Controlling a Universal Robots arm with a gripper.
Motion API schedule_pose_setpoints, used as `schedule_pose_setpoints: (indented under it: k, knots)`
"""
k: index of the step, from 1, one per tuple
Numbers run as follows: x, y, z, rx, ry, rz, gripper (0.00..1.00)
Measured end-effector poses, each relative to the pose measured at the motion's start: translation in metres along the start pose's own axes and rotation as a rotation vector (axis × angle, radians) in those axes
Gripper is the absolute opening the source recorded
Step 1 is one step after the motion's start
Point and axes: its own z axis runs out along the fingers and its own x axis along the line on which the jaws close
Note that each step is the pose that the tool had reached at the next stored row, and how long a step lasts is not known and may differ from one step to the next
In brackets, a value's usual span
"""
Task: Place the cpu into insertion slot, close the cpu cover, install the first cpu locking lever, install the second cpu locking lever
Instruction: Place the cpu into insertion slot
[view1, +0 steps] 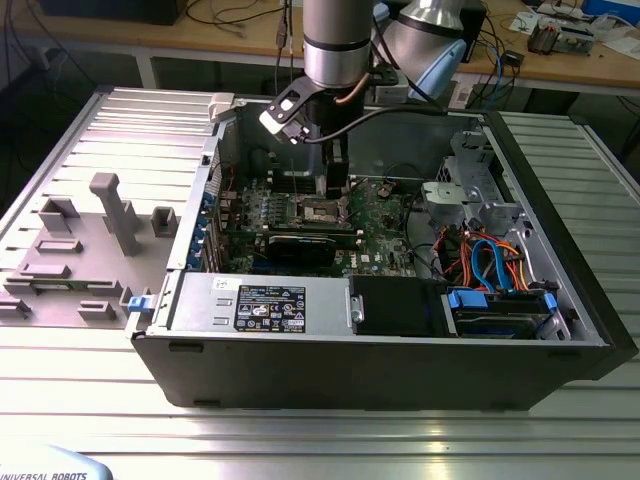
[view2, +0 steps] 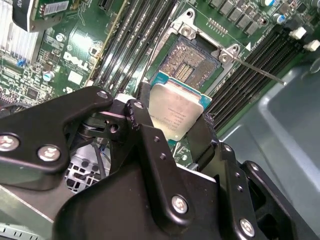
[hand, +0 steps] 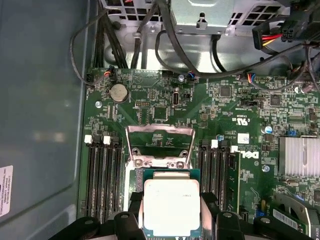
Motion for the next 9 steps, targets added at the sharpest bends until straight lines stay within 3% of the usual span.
schedule_pose_setpoints:
  k: [9]
  knots:
    - [0.0,-0.0005,0.0001,-0.0001,0.0003,0.0,0.54]
